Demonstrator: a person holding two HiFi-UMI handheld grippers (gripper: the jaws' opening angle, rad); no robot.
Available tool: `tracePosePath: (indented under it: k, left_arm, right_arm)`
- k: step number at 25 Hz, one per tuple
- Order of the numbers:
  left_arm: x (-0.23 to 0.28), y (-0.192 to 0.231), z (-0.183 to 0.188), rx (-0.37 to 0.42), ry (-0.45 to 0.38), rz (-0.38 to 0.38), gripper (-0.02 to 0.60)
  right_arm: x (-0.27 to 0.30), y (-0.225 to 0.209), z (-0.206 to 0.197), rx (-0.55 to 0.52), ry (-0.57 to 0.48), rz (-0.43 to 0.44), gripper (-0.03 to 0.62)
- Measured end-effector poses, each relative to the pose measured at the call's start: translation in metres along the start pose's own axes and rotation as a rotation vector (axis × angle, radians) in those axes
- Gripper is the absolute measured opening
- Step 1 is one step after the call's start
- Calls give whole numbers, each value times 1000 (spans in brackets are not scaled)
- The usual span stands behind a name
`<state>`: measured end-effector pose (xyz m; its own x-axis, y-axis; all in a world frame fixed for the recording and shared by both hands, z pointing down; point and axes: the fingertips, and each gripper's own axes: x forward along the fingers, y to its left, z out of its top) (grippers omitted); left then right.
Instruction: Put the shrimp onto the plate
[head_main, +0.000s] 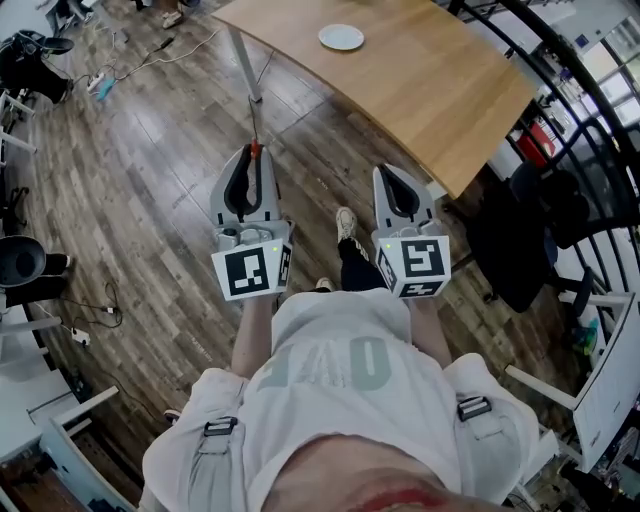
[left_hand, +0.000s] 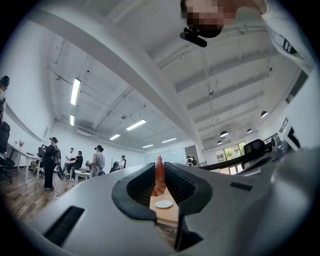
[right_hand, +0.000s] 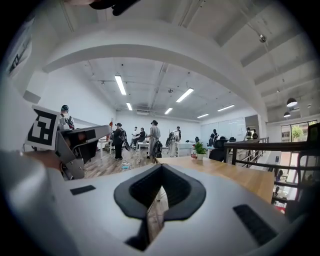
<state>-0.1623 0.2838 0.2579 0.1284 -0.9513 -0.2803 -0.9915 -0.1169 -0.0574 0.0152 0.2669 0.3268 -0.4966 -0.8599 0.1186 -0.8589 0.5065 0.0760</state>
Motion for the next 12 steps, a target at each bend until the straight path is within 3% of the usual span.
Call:
tracePosePath:
  k: [7,12]
  left_arm:
    - [43,11,-11,18,-24,-2,61]
    - [87,7,-20,34,-12,-14,61]
  right_arm:
    - [57,-24,25,-88,-68,-6,18]
    - [95,-51,38,-83,-86,5,18]
